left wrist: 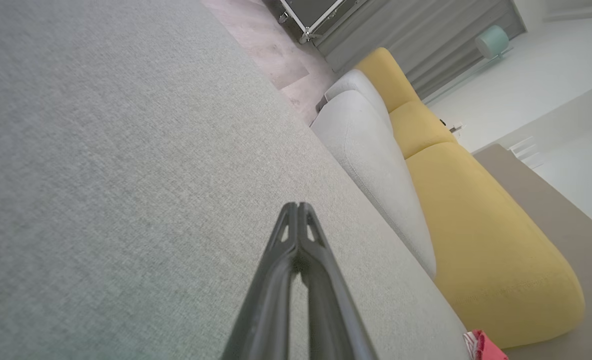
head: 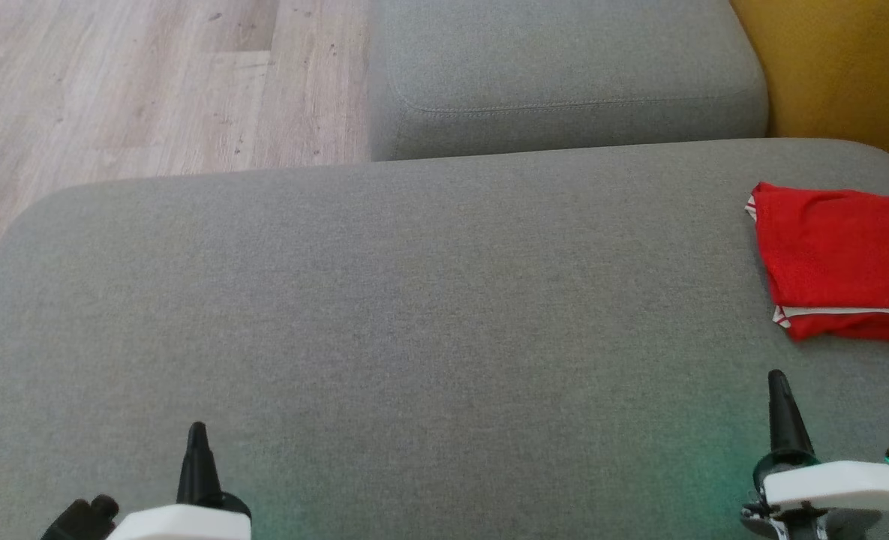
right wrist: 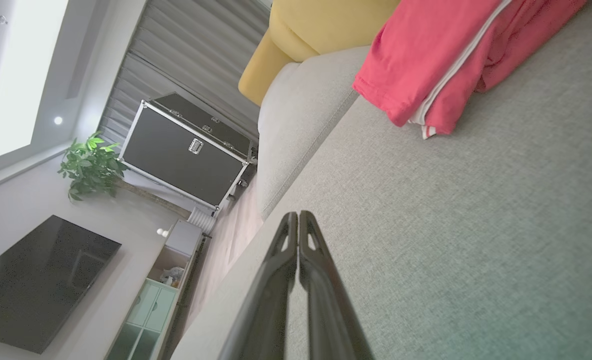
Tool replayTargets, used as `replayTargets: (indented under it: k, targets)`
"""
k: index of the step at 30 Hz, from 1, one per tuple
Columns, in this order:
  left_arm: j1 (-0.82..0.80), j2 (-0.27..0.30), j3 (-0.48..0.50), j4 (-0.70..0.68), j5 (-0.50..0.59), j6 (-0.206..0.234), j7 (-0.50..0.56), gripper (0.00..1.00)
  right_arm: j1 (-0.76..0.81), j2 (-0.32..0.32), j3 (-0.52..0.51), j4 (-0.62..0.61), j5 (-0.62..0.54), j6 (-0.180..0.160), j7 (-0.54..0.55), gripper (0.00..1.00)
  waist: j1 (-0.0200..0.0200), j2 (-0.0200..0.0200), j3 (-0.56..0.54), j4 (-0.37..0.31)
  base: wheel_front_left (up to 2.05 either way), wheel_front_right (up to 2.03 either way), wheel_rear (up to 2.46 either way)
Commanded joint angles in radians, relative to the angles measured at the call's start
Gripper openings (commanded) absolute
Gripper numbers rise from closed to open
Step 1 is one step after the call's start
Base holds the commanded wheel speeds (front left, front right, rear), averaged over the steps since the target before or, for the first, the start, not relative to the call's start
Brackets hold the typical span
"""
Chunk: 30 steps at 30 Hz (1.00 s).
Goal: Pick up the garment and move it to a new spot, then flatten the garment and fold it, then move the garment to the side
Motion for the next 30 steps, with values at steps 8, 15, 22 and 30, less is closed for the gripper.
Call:
replayTargets:
  k: [8, 15, 22, 30]
  targets:
    - [-0.075, 0.012, 0.053, -0.019, -0.100, -0.025, 0.021, 0.00, -0.071, -0.003, -0.010, -0.024, 0.098, 0.000, 0.024, 0.00, 0.0000, -0.0001, 0.006, -0.004, 0.00, 0.00, 0.00]
    - [-0.094, 0.012, 0.074, -0.012, -0.182, -0.040, 0.042, 0.00, -0.090, -0.001, -0.023, -0.020, 0.176, -0.001, 0.044, 0.00, 0.0000, -0.0001, 0.012, -0.008, 0.00, 0.00, 0.00]
    - [-0.116, 0.012, 0.097, -0.005, -0.275, -0.058, 0.065, 0.00, -0.113, 0.002, -0.037, -0.015, 0.264, -0.001, 0.068, 0.00, 0.0000, -0.0001, 0.019, -0.013, 0.00, 0.00, 0.00]
    - [-0.139, 0.012, 0.122, 0.003, -0.368, -0.076, 0.089, 0.00, -0.135, 0.005, -0.053, -0.011, 0.353, -0.001, 0.091, 0.00, 0.0000, -0.0001, 0.026, -0.017, 0.00, 0.00, 0.00]
